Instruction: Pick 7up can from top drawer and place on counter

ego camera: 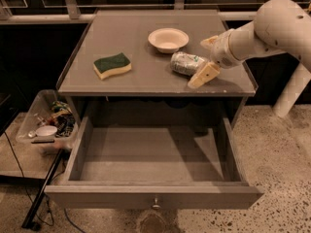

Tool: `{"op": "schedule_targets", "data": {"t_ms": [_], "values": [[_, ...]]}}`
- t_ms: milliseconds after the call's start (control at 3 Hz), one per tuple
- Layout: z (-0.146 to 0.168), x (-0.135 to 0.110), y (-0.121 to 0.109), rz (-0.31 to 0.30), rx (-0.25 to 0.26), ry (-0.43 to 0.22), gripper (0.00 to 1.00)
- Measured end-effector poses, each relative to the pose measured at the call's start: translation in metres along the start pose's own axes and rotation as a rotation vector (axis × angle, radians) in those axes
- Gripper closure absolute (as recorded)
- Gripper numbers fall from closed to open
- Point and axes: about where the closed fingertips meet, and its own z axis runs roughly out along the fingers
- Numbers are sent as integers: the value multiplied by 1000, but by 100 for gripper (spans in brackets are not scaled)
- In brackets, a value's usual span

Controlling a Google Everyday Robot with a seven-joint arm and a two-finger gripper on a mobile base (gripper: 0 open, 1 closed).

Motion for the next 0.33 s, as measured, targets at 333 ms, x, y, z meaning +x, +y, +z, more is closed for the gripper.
{"op": "schedule_targets", "data": {"t_ms": [333], "values": [[0,0,0,0,0,0,0]]}}
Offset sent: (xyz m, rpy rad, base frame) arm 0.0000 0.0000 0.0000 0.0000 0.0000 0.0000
